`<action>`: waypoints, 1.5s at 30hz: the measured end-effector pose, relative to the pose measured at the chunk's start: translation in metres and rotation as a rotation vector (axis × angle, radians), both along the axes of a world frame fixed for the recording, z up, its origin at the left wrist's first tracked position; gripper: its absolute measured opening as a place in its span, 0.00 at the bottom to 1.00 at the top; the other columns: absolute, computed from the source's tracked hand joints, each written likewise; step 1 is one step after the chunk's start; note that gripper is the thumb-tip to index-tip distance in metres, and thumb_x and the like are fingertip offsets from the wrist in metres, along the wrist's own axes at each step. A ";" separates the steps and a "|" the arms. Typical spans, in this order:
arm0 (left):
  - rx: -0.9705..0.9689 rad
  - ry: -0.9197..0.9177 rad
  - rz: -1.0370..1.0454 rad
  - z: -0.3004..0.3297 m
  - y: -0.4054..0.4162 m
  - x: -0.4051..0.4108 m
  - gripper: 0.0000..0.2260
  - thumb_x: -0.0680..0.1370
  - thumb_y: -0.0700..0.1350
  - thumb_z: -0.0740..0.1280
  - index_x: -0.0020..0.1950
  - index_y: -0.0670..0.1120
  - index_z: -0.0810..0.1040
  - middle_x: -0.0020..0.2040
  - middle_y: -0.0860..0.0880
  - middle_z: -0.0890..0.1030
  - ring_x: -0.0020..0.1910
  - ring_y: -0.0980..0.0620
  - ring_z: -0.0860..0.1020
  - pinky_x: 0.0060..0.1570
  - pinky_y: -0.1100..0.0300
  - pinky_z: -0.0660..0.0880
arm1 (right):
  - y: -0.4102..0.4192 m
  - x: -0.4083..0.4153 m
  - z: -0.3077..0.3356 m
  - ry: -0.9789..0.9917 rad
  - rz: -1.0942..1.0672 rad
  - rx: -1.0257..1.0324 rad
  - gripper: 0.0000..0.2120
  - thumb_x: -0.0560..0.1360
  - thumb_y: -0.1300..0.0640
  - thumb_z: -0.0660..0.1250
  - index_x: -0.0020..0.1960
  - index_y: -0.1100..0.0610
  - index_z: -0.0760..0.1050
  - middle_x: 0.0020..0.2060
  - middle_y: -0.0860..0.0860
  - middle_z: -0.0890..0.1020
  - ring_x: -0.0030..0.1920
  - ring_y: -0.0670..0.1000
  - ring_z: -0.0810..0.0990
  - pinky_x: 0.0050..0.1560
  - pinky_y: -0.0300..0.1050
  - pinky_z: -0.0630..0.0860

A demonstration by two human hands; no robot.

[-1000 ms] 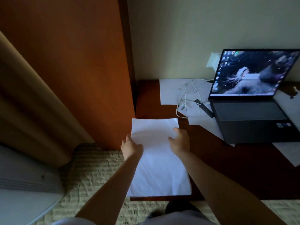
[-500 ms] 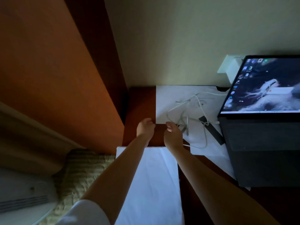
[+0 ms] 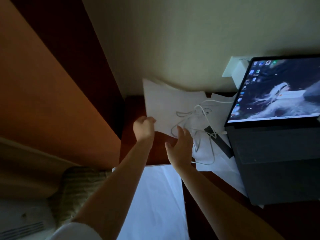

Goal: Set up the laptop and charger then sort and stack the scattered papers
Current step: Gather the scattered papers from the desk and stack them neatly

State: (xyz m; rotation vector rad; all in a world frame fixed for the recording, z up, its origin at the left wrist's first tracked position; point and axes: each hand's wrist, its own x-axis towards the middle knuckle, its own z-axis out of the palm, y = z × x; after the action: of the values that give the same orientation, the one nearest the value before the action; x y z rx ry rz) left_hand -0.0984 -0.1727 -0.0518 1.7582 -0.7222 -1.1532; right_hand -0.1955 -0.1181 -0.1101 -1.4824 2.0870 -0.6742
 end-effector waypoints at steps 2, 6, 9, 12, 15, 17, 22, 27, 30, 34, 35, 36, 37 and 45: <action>-0.042 0.217 -0.014 0.016 0.021 0.006 0.06 0.74 0.33 0.62 0.41 0.42 0.76 0.40 0.45 0.78 0.42 0.47 0.77 0.41 0.56 0.73 | 0.003 0.006 0.002 0.048 0.057 -0.042 0.29 0.75 0.51 0.67 0.73 0.57 0.64 0.73 0.57 0.63 0.74 0.56 0.60 0.71 0.50 0.63; -0.110 0.522 -0.049 0.031 0.064 0.016 0.06 0.79 0.38 0.60 0.45 0.42 0.76 0.44 0.43 0.80 0.49 0.45 0.80 0.51 0.50 0.77 | 0.020 0.016 0.019 -0.222 -0.038 -0.214 0.12 0.79 0.59 0.62 0.61 0.58 0.77 0.60 0.54 0.79 0.63 0.54 0.76 0.62 0.46 0.73; -0.169 0.689 0.021 0.039 0.092 0.027 0.19 0.82 0.51 0.57 0.35 0.42 0.72 0.44 0.43 0.83 0.48 0.45 0.82 0.52 0.51 0.78 | 0.044 0.023 0.045 -0.266 -0.129 -0.150 0.12 0.80 0.60 0.59 0.57 0.63 0.78 0.52 0.58 0.83 0.56 0.57 0.79 0.53 0.42 0.71; -0.118 0.629 0.048 0.042 0.124 0.037 0.18 0.82 0.51 0.57 0.39 0.41 0.73 0.52 0.39 0.81 0.51 0.42 0.81 0.54 0.49 0.77 | 0.072 0.023 0.066 -0.206 -0.195 -0.172 0.14 0.81 0.59 0.57 0.56 0.64 0.78 0.53 0.60 0.82 0.55 0.59 0.79 0.51 0.43 0.70; -0.018 0.653 0.010 0.043 0.162 0.048 0.19 0.82 0.55 0.55 0.49 0.41 0.75 0.57 0.39 0.80 0.53 0.41 0.80 0.52 0.49 0.78 | 0.108 0.017 0.070 -0.273 -0.172 -0.188 0.13 0.81 0.63 0.57 0.59 0.62 0.78 0.57 0.58 0.80 0.59 0.58 0.78 0.59 0.45 0.71; 0.051 0.763 0.010 0.044 0.183 0.058 0.23 0.82 0.59 0.53 0.57 0.41 0.74 0.59 0.39 0.78 0.53 0.39 0.80 0.50 0.48 0.78 | 0.134 0.008 0.063 -0.499 -0.157 -0.195 0.13 0.77 0.69 0.60 0.53 0.59 0.80 0.56 0.60 0.80 0.59 0.59 0.77 0.64 0.49 0.72; 0.207 0.835 0.017 0.030 0.221 0.069 0.30 0.78 0.65 0.54 0.69 0.44 0.69 0.65 0.38 0.75 0.56 0.34 0.78 0.49 0.43 0.77 | 0.192 -0.033 0.054 -0.872 -0.140 -0.102 0.04 0.72 0.63 0.68 0.42 0.59 0.82 0.46 0.58 0.82 0.47 0.45 0.82 0.54 0.58 0.78; 0.267 0.849 -0.273 0.021 0.252 0.064 0.28 0.78 0.65 0.53 0.62 0.44 0.75 0.52 0.40 0.80 0.46 0.41 0.79 0.40 0.48 0.80 | 0.241 -0.075 0.073 -1.014 0.046 0.059 0.12 0.71 0.59 0.70 0.28 0.56 0.80 0.45 0.49 0.79 0.52 0.55 0.79 0.41 0.37 0.78; 0.293 0.649 -0.346 0.017 0.267 0.039 0.11 0.73 0.36 0.65 0.54 0.36 0.74 0.45 0.36 0.78 0.35 0.40 0.82 0.31 0.49 0.80 | 0.246 -0.101 0.054 -0.916 -0.052 0.263 0.10 0.74 0.69 0.64 0.36 0.61 0.76 0.41 0.53 0.77 0.45 0.54 0.77 0.38 0.39 0.78; 0.228 0.341 -0.218 0.003 0.279 -0.005 0.17 0.73 0.24 0.52 0.57 0.36 0.72 0.45 0.36 0.76 0.35 0.35 0.79 0.32 0.44 0.80 | 0.248 -0.137 0.028 -0.809 -0.115 0.418 0.06 0.77 0.65 0.64 0.49 0.57 0.79 0.54 0.58 0.80 0.53 0.56 0.78 0.51 0.46 0.76; 0.201 0.217 -0.201 -0.001 0.279 -0.018 0.19 0.73 0.26 0.52 0.60 0.38 0.72 0.47 0.36 0.77 0.40 0.35 0.79 0.38 0.43 0.81 | 0.246 -0.147 0.028 -0.827 -0.189 0.458 0.07 0.77 0.65 0.65 0.52 0.59 0.79 0.57 0.59 0.79 0.56 0.56 0.78 0.53 0.46 0.75; 0.176 0.130 -0.186 -0.004 0.281 -0.033 0.21 0.73 0.27 0.53 0.61 0.39 0.74 0.50 0.37 0.78 0.45 0.35 0.79 0.44 0.42 0.80 | 0.246 -0.157 0.031 -0.839 -0.246 0.507 0.09 0.76 0.65 0.66 0.56 0.61 0.78 0.59 0.58 0.78 0.58 0.56 0.77 0.53 0.46 0.75; 0.156 0.086 -0.170 -0.005 0.282 -0.049 0.21 0.73 0.28 0.53 0.61 0.40 0.76 0.51 0.38 0.79 0.47 0.35 0.79 0.48 0.42 0.79 | 0.248 -0.168 0.033 -0.864 -0.275 0.531 0.12 0.75 0.65 0.67 0.58 0.64 0.76 0.58 0.58 0.79 0.59 0.57 0.77 0.54 0.46 0.75; -0.015 -0.225 0.277 0.010 0.336 -0.165 0.16 0.75 0.35 0.56 0.54 0.42 0.81 0.52 0.38 0.81 0.51 0.37 0.77 0.54 0.48 0.75 | 0.282 -0.278 0.059 -0.884 -0.035 0.366 0.10 0.72 0.60 0.68 0.50 0.64 0.82 0.46 0.57 0.84 0.46 0.55 0.82 0.53 0.51 0.77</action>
State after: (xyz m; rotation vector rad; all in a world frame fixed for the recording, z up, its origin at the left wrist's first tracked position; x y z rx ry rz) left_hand -0.2636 0.1629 -0.0416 1.9245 -0.5926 -0.7707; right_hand -0.4734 0.1638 -0.0516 -0.7337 1.4334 -0.7306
